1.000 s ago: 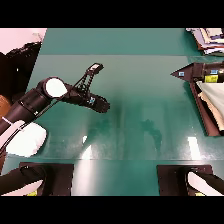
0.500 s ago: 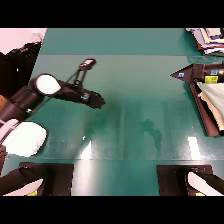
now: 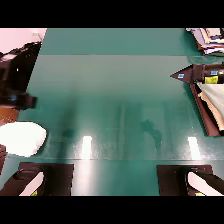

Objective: Fold the shirts.

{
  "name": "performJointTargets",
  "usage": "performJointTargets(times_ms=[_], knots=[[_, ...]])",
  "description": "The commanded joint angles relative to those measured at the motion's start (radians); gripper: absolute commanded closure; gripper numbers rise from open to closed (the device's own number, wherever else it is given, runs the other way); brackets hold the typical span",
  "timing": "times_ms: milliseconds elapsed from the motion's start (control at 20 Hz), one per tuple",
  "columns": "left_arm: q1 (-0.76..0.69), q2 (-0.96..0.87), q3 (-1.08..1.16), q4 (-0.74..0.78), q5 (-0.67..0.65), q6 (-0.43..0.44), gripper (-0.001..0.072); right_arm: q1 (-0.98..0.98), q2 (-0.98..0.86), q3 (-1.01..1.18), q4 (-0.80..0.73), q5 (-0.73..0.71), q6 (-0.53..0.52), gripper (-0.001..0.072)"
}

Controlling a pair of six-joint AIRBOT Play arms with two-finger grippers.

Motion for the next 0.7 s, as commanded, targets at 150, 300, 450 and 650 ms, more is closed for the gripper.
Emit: performJointTargets(times_ms=[150, 300, 450, 650], knots=[[0.169, 0.041, -0.2, 0.146, 0.022, -0.093, -0.0005, 0.001, 0.001, 0.0, 0.0, 0.001, 0.0, 0.0696], [0.217, 0.041, -0.395, 0.149, 0.117, -0.143, -0.0005, 0.001, 0.001, 0.0, 0.0, 0.0, 0.0, 0.0696], [0.251, 0.04, -0.517, 0.148, 0.154, -0.163, -0.0005, 0.001, 0.0, 0.0, 0.0, -0.003, 0.0, 0.0696], [0.251, 0.04, -0.541, 0.148, 0.143, -0.172, -0.0004, 0.001, 0.0, 0.0, 0.0, -0.01, 0.0, 0.0696]])
